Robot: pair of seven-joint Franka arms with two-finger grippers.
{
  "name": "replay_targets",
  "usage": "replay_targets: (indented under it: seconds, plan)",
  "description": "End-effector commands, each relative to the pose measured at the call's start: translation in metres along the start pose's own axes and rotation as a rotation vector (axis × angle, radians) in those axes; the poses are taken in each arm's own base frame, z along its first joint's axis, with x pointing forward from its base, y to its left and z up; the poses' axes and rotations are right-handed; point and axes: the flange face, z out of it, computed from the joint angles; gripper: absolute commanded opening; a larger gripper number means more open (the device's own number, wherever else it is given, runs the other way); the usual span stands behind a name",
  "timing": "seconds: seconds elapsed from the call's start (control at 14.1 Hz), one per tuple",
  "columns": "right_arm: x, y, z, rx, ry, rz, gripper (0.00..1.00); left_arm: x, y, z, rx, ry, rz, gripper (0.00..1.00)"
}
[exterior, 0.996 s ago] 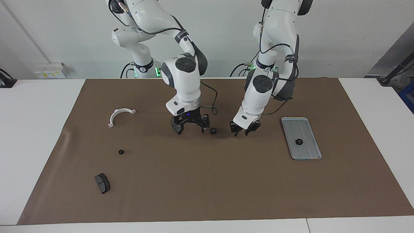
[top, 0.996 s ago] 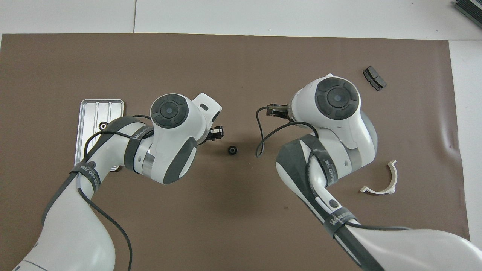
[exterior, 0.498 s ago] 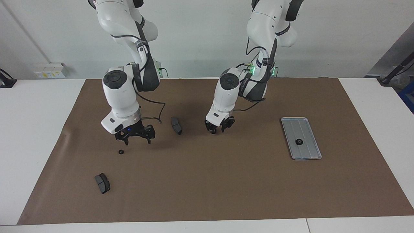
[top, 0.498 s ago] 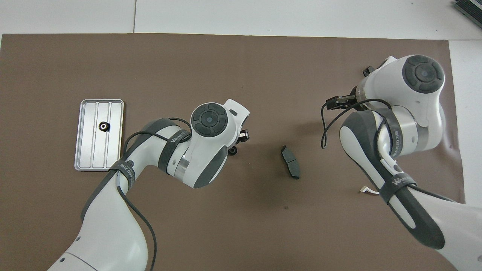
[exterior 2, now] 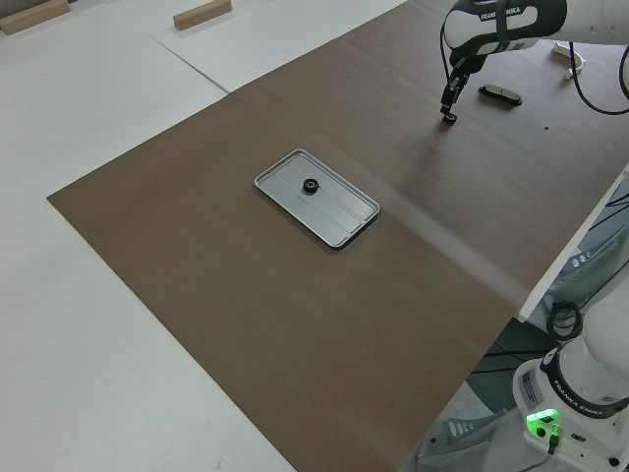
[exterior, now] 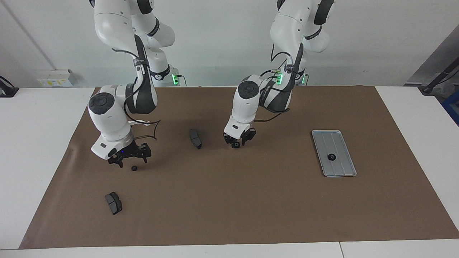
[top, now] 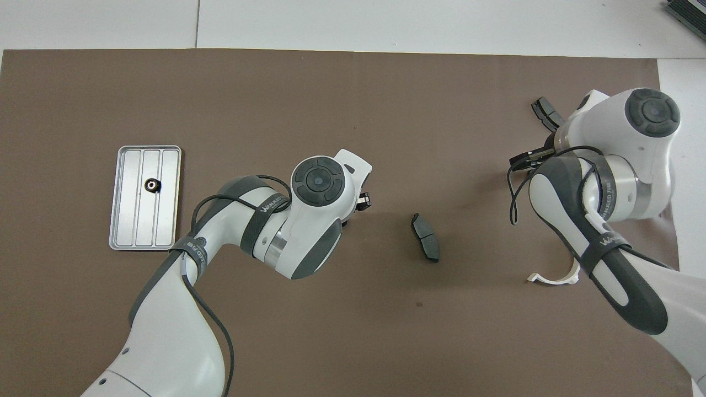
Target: Pick bearing gear from pile to tray
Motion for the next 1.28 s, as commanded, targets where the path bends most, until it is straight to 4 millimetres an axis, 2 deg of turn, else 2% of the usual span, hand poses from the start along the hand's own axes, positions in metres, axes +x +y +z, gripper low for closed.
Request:
replay_targets:
  seconds: [0.0,0.36,0.64,0.85,1.21]
  plan:
    - [-0.004,0.005,0.023,0.014,-0.003,-0.023,1.00,-0.002,-0.002,0.012,0.021,0.018,-0.008,0.51]
    - [-0.018,0.014,0.038,0.047,-0.027,-0.031,1.00,-0.016,0.000,0.023,0.029,0.010,0.005,0.50]
    - [-0.027,0.022,0.043,0.060,-0.042,-0.034,0.72,-0.021,-0.001,0.030,0.030,0.010,0.009,0.50]
    - [-0.027,0.021,0.045,0.061,-0.043,-0.034,0.59,-0.023,0.002,0.029,0.024,0.015,0.013,0.48]
    - [-0.030,0.020,0.047,0.064,-0.050,-0.033,0.52,-0.024,0.001,0.031,0.026,0.013,0.014,0.35]
